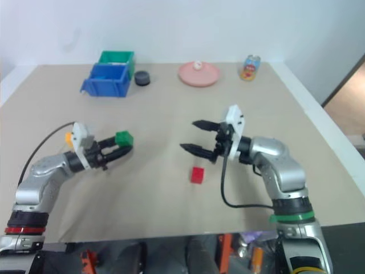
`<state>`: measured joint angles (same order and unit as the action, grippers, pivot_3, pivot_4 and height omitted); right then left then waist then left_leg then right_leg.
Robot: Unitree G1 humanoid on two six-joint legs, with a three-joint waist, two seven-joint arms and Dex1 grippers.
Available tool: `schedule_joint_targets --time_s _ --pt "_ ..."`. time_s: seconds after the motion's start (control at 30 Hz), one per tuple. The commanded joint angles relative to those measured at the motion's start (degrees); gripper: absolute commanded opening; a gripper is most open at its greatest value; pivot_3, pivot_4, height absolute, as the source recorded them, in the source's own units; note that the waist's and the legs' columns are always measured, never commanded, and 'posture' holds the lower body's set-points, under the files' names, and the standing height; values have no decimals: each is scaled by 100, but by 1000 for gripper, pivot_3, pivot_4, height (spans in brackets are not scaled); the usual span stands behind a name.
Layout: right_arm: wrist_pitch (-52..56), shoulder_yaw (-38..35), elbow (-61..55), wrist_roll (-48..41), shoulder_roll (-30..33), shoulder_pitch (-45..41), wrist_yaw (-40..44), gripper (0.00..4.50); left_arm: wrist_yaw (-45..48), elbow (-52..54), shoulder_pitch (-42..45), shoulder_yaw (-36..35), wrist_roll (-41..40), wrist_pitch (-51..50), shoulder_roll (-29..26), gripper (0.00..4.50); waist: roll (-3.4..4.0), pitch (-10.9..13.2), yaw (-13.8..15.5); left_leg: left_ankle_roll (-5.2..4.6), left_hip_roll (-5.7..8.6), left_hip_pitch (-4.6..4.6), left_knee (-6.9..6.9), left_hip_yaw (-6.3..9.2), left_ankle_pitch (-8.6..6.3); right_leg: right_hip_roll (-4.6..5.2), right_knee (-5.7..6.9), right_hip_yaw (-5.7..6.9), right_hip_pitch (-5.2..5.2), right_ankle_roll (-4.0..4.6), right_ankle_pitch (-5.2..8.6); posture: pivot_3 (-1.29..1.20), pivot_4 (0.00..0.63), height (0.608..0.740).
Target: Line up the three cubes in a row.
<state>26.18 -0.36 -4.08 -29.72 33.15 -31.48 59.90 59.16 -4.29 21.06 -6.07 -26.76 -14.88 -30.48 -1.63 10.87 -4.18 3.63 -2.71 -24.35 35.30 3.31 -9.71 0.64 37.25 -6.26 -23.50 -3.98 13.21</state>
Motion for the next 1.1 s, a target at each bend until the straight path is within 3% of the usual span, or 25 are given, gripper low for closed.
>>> schedule_joint_targets --time_s 0.03,0.2,0.37,0.87,1.1 --pt "225 -219 -302 -335 426 -22 452 4500 372 220 -8 199 -7 178 -78 1841 0 0 11 0 0 0 1 0 0 1 0 0 1 0 0 0 150 736" --pt "399 -691 -637 -752 1475 581 1363 4500 802 89 -15 670 171 545 90 1841 1 1 64 -2 1 -5 0 -1 -2 2 -4 1 0 1 8 0 150 736" --pt "308 -932 -834 -805 1922 1091 1617 4500 1197 -252 137 980 276 788 213 1841 2 1 59 -8 -2 2 0 -5 -9 -1 -3 0 -2 6 10 0 150 736" --pt "395 -1054 -1459 -970 1830 1558 1136 4500 1470 -1860 1033 1608 1151 2007 905 1841 1 0 82 -8 0 -2 12 -5 -8 -1 -3 -4 1 2 5 0 150 736" --pt "378 -1033 -1532 -971 1792 1622 976 4500 874 -2232 1282 1700 1607 1958 1188 1841 1 1 94 -8 1 -1 13 -5 -8 -1 -3 -4 2 -1 4 0 150 736"
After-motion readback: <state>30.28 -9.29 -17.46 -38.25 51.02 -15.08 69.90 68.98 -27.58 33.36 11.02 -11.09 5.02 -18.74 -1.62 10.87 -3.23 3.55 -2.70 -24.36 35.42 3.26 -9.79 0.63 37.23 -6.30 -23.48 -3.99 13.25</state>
